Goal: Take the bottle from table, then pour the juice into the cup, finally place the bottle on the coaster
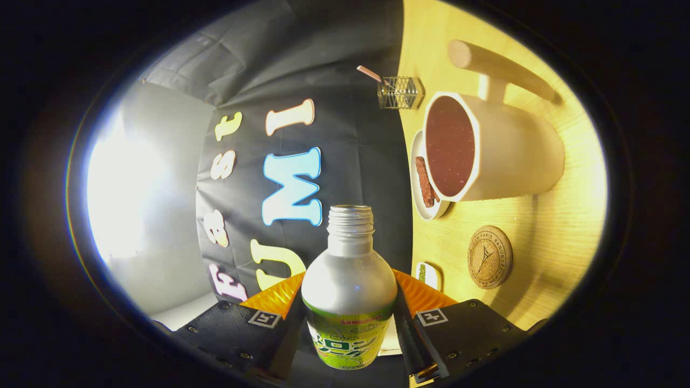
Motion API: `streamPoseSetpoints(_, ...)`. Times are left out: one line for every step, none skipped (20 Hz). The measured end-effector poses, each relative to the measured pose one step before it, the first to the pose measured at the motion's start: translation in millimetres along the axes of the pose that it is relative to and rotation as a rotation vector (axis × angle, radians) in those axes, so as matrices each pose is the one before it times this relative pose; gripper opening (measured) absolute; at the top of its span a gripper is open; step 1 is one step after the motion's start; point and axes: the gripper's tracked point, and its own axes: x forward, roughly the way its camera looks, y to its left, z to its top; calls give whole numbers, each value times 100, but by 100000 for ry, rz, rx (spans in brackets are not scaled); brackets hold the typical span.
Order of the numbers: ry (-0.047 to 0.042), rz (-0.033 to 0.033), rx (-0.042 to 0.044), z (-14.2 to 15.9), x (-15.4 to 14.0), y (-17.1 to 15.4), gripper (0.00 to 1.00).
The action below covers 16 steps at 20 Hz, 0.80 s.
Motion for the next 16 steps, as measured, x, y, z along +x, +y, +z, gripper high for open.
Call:
streamPoseSetpoints(-710, 463, 2016, 116, -41, 7, 76)
streamPoseSetpoints(-414, 301, 1584, 78, 29, -73, 76)
streamPoseSetpoints(-489, 327, 1196, 98, 1, 81, 76)
streamPoseSetpoints(-324, 344, 790, 70, -45, 28, 76)
streamPoseSetpoints(-526, 529, 870, 64, 23, 323, 76)
streamPoseSetpoints(-418, 426, 1143, 30, 49, 60, 76)
streamPoseSetpoints(-281, 314, 1396, 5, -59, 53, 76)
streamPoseSetpoints(-248, 373, 1450, 31, -56, 42, 76)
streamPoseSetpoints(-116, 128, 865, -43, 52, 72, 76)
streamPoseSetpoints(-13, -89, 60, -94, 117, -34, 76)
streamPoseSetpoints(69, -192, -346, -73, 13, -5, 76)
streamPoseSetpoints(106, 108, -170, 12, 36, 13, 76)
streamPoseSetpoints(-30, 141, 189, -9, -49, 41, 76)
streamPoseSetpoints(4, 160, 396, -59, 91, 40, 76)
streamPoseSetpoints(50, 89, 397, -76, 41, -10, 76)
streamPoseSetpoints(100, 60, 494, -64, 83, -9, 76)
